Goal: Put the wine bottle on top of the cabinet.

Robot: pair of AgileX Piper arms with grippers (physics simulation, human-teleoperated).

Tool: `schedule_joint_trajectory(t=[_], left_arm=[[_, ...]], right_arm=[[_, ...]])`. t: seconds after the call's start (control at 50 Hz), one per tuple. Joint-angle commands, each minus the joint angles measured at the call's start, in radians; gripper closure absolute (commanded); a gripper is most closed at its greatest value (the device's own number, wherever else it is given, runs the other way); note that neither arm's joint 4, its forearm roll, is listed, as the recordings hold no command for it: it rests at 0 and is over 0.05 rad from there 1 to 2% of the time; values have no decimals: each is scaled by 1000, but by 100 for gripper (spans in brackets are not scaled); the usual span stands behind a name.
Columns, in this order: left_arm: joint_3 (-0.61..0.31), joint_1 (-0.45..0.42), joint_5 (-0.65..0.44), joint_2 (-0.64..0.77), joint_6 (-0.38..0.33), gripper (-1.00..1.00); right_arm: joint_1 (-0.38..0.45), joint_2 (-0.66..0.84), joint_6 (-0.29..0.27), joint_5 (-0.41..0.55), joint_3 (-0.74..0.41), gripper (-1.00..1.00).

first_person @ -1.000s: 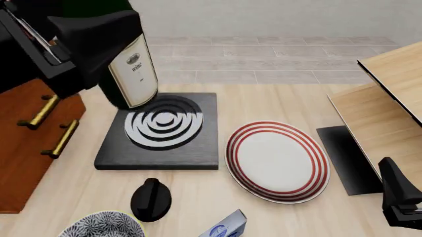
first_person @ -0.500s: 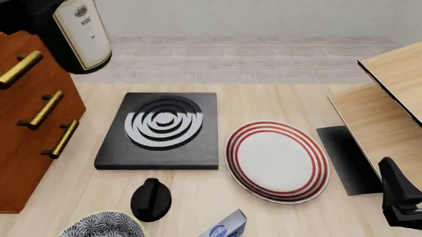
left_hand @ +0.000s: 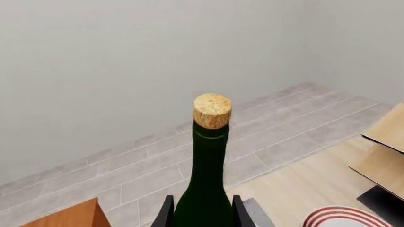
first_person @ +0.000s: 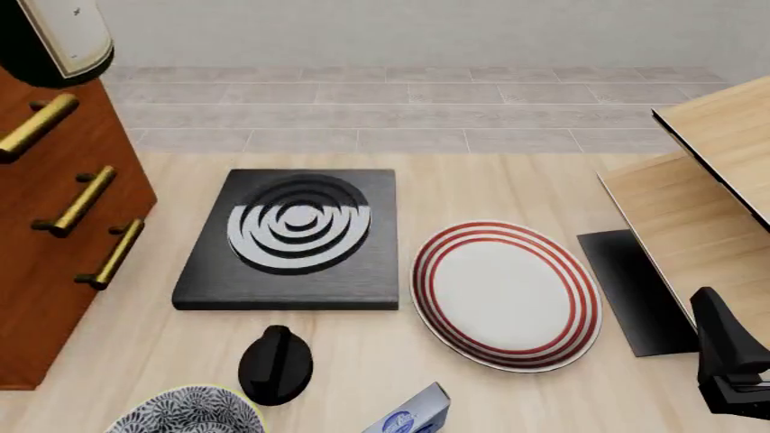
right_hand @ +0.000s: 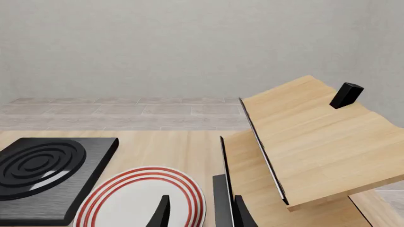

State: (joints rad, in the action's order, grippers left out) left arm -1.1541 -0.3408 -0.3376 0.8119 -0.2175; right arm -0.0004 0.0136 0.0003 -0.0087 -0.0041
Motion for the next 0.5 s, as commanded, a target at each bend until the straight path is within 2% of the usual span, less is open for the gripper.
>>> schedule_joint_trajectory(t=[0.02, 0.5], left_arm=[[-51, 87, -43, -3, -27, 100], [-127, 301, -98, 6, -47, 100]], right_arm=[[0, 0, 0, 0, 0, -100], [0, 0, 0, 0, 0, -100]])
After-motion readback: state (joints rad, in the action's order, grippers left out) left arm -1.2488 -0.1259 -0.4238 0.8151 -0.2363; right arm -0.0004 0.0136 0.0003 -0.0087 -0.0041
